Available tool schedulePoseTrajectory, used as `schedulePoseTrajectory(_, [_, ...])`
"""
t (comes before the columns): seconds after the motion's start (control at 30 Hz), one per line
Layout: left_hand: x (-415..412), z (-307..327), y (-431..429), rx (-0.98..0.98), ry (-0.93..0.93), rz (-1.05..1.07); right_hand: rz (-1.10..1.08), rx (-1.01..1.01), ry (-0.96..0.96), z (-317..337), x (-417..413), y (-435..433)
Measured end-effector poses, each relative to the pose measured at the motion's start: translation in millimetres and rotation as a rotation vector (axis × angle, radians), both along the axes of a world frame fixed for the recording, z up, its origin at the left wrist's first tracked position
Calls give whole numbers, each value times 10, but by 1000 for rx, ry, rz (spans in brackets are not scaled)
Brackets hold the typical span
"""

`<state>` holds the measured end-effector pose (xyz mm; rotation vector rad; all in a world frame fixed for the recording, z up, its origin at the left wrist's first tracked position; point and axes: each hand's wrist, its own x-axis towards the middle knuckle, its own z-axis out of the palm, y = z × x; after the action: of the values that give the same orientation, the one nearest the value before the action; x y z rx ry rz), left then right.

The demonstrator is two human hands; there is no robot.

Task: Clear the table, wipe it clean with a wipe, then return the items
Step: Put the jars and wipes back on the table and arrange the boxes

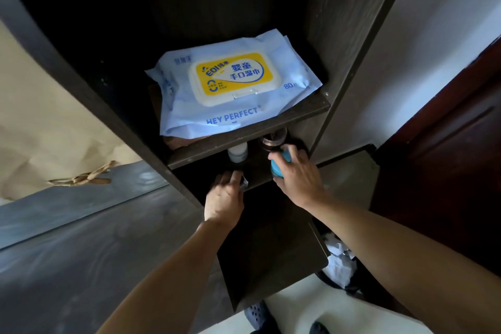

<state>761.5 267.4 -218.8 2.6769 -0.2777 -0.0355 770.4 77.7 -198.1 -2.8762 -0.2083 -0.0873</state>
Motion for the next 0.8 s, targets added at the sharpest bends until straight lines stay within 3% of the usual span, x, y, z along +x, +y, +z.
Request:
schedulePoseTrajectory(0.2, [-651,101,173,15,-32,13,167,-47,37,-49,-475,-129])
schedulePoseTrajectory(0.4, [-1660,216,481,41,-30,185,365,-106,164,-100,-1091,-41])
schedulePoseTrajectory(0.8, [-3483,435,1547,101,5,602,804,-102,113,251,-1881,1373])
